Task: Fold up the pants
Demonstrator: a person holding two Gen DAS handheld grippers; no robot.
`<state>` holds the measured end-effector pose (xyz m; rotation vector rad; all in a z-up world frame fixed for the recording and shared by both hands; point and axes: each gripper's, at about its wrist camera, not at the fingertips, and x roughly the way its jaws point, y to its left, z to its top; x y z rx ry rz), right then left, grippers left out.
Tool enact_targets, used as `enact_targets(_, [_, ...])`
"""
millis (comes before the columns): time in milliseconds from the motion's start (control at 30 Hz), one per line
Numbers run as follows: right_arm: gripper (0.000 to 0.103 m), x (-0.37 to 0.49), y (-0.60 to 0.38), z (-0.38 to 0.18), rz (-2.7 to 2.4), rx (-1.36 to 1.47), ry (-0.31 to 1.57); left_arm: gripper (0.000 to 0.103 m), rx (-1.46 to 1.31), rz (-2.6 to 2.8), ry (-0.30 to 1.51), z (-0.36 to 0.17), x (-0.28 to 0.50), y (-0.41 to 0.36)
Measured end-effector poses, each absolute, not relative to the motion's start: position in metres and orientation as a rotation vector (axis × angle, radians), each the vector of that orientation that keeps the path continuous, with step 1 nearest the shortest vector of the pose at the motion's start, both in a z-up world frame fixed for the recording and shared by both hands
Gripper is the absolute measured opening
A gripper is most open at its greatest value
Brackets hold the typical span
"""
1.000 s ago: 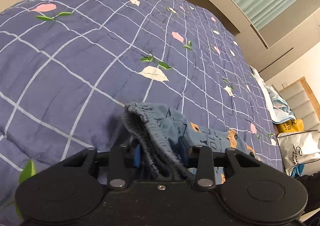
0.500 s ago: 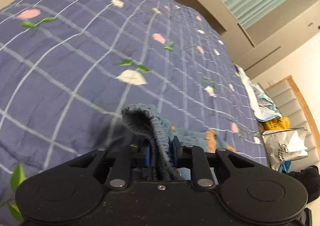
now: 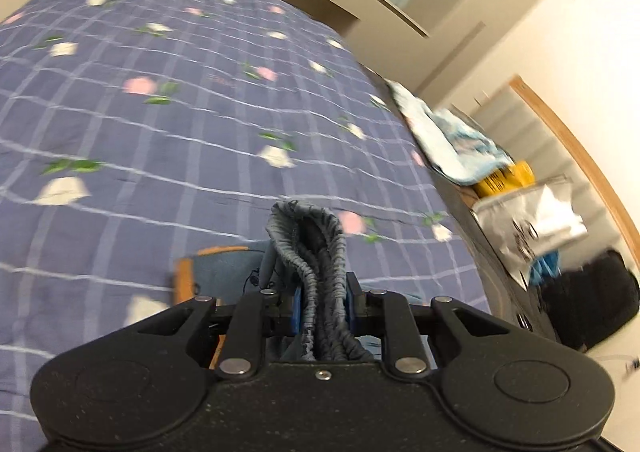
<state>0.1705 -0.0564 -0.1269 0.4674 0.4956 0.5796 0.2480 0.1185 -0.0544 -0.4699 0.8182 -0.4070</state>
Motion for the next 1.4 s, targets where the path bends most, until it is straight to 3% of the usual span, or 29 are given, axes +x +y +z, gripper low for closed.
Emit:
enact_targets(467, [0.011, 0.167, -0.203, -0.166, 0.356, 0.665, 0.512, 0.022, -0.276, -0.536, 0.933, -0.096, 0.268, -0.048])
enact_targets(533, [0.011, 0.168, -0.213, -0.174, 0.341, 0.701, 0.531, 0.024, -0.274, -0.54, 0.947, -0.105, 0.269, -0.057])
enact_targets(567, [0.012, 0.167, -0.218, -0.178, 0.333, 0.715, 0.54, 0.03, -0.278, -0.541, 0.952, -0.108, 0.271, -0.059])
enact_targets(633, [0.025, 0.166, -0.226, -0.184, 0.311, 0.73, 0.559, 0.042, -0.294, -0.548, 0.941, -0.111, 0.27, -0.061])
enact_targets(733, [0.038, 0.159, -0.24, -0.187, 0.248, 0.737, 0.567, 0.05, -0.329, -0.574, 0.829, -0.097, 0.256, -0.05])
enact_targets(867, [0.042, 0.149, -0.261, -0.18, 0.185, 0.643, 0.546, 0.068, -0.405, -0.501, 0.691, -0.08, 0.234, -0.013])
enact_targets(1033, [0.056, 0.143, -0.283, -0.152, 0.179, 0.546, 0.444, 0.068, -0.441, -0.458, 0.702, -0.1, 0.199, 0.037])
enact_targets(1200, [0.067, 0.189, -0.278, -0.135, 0.407, 0.517, 0.468, 0.067, -0.228, -0.4, 0.832, -0.134, 0.172, 0.035])
enact_targets(1267, [0.067, 0.21, -0.264, -0.138, 0.435, 0.381, 0.522, 0.067, -0.167, -0.405, 0.889, -0.147, 0.166, 0.033])
enact_targets(1333, [0.059, 0.228, -0.254, -0.145, 0.344, 0.215, 0.595, 0.069, -0.115, -0.413, 0.88, -0.151, 0.156, 0.027])
enact_targets(1400, [0.061, 0.222, -0.259, -0.136, 0.297, 0.173, 0.523, 0.07, -0.104, -0.438, 0.866, -0.151, 0.146, 0.027])
